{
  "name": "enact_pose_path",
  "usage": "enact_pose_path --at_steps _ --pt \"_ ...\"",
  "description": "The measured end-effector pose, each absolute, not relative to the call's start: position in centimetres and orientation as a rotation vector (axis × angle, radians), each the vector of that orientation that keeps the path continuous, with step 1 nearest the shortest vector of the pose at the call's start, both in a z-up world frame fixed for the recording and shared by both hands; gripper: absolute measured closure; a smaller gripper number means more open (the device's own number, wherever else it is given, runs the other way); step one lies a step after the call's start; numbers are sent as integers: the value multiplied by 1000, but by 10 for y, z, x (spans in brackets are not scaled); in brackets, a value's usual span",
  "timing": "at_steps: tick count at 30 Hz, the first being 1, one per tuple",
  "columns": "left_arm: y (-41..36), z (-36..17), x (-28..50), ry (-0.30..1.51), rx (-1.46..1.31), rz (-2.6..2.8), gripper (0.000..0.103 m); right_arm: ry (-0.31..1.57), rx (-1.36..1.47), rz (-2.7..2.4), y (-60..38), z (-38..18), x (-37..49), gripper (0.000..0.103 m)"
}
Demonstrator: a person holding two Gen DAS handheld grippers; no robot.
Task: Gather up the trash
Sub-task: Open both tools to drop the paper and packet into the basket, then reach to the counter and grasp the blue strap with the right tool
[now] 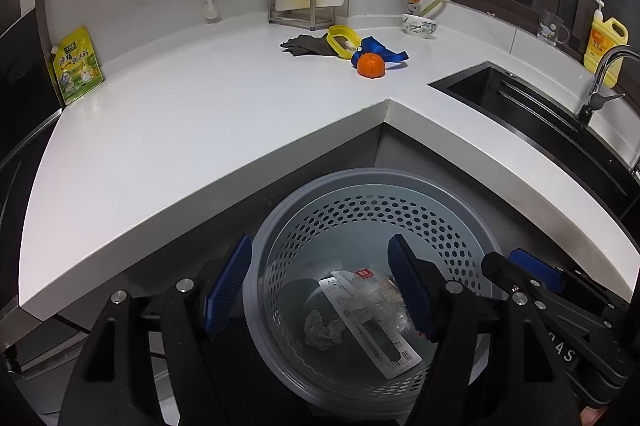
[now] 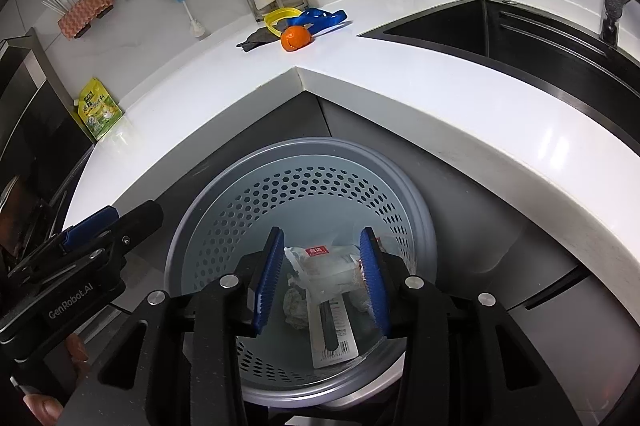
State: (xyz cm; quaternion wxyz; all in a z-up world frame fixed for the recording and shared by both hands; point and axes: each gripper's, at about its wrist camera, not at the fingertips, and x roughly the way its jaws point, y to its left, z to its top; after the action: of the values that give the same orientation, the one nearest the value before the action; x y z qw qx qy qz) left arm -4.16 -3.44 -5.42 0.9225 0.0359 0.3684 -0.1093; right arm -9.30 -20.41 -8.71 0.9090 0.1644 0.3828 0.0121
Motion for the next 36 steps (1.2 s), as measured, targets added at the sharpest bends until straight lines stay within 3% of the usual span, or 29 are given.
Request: enact_pose_path --at_steps 4,20,32,36 --pt "-33 -57 -38 763 72 -219 31 793 344 21 -207 -89 -93 58" --pt "-27 -72 -5 797 69 -191 26 785 316 11 -217 -88 -67 55" --pt "-20 -45 42 774 19 -193 23 729 260 1 -232 -52 -18 52" --pt "-21 -28 64 741 5 -192 18 704 246 15 -240 -35 12 51"
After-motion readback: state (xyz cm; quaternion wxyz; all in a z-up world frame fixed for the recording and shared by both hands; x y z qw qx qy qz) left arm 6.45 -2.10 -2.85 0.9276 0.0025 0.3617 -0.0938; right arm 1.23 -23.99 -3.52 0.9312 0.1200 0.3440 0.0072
